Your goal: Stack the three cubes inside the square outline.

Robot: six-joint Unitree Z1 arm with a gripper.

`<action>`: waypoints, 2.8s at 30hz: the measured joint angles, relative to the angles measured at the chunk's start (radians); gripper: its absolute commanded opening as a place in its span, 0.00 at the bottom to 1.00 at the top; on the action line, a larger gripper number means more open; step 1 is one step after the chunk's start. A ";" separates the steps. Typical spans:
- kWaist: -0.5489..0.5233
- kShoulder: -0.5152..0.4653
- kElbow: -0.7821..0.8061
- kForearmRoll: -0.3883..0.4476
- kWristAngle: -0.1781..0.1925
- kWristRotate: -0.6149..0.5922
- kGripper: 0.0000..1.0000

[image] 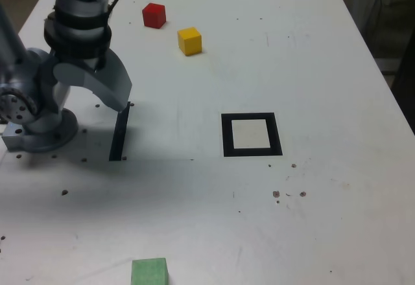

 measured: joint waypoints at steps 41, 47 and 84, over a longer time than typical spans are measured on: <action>0.654 0.266 -0.662 0.168 0.252 0.599 0.97; 0.813 0.387 -0.801 0.176 0.253 0.658 0.96; 1.175 0.699 -0.995 0.075 0.193 0.906 0.94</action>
